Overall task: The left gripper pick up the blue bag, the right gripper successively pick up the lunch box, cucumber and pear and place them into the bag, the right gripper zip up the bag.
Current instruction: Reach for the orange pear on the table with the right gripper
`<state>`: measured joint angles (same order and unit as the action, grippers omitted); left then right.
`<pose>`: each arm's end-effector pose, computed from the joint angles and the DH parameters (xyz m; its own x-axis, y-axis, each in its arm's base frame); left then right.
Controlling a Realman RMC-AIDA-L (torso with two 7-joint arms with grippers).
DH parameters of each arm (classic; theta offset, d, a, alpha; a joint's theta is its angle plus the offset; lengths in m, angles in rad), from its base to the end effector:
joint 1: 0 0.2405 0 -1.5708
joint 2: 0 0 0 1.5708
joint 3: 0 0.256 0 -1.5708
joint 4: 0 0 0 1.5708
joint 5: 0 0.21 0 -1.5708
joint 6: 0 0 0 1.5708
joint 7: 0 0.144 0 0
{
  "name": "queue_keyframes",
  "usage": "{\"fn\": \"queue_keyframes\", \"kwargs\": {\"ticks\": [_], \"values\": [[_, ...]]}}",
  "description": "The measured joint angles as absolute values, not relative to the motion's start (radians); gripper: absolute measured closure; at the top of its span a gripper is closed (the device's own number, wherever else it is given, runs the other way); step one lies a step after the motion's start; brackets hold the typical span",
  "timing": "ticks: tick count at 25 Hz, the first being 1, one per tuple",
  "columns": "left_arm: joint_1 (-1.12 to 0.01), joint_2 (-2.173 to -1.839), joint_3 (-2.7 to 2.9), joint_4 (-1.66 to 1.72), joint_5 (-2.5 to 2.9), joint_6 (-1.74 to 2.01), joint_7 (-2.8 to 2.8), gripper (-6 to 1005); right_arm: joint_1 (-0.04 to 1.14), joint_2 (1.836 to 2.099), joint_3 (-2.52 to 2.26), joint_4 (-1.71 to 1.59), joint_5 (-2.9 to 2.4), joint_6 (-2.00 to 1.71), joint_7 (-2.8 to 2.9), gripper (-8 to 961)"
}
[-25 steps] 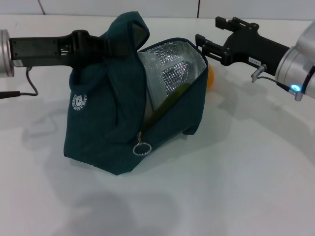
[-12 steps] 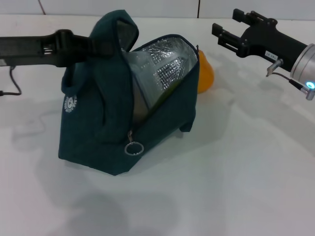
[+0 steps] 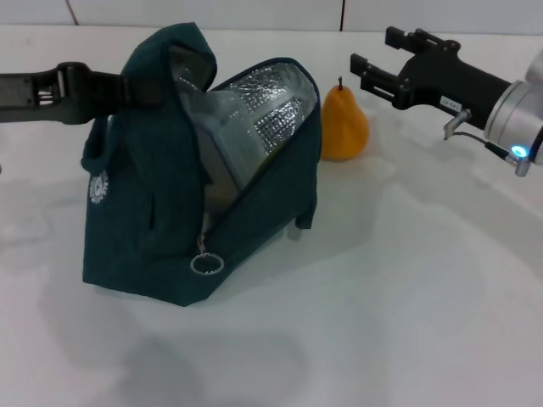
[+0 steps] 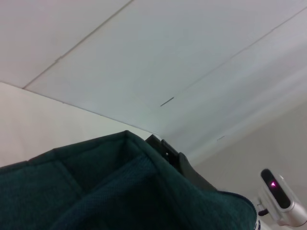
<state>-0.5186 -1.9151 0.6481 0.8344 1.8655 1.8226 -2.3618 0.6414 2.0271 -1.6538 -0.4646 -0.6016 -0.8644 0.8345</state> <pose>-0.2464 0.3339 0.1051 0.2728 0.8321 0.4830 0.8382 -0.4520 0.3051 0.1959 0.4094 -0.0456 0.7617 -0.0501 -0.6460 -0.4686 -0.7312 -0.4958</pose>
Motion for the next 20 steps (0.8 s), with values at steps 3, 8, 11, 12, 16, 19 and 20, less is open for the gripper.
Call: {"fn": "queue_keyframes", "kwargs": {"ticks": [3,8,11,12,16,19,20], "values": [[-0.509,-1.911,0.647,0.835,1.863,1.828,-2.358,884,0.653,2.028,-1.682,-0.463,-0.597,-0.834,0.833,316],[-0.508,-1.911,0.647,0.835,1.863,1.833,-2.354,883,0.679,2.028,-1.723,-0.463,-0.596,-0.769,0.833,324],[-0.506,-1.910,0.647,0.835,1.863,1.835,-2.353,882,0.694,2.028,-1.729,-0.456,-0.595,-0.761,0.832,329],[-0.504,-1.909,0.647,0.835,1.863,1.835,-2.353,882,0.703,2.028,-1.730,-0.450,-0.595,-0.757,0.833,331],[-0.499,-1.907,0.641,0.847,1.863,1.835,-2.349,881,0.737,2.028,-1.741,-0.418,-0.593,-0.737,0.846,337],[-0.498,-1.907,0.640,0.851,1.863,1.836,-2.344,881,0.746,2.028,-1.772,-0.412,-0.575,-0.735,0.850,342],[-0.499,-1.907,0.640,0.851,1.863,1.837,-2.339,881,0.747,2.028,-1.783,-0.412,-0.564,-0.735,0.851,344]]}}
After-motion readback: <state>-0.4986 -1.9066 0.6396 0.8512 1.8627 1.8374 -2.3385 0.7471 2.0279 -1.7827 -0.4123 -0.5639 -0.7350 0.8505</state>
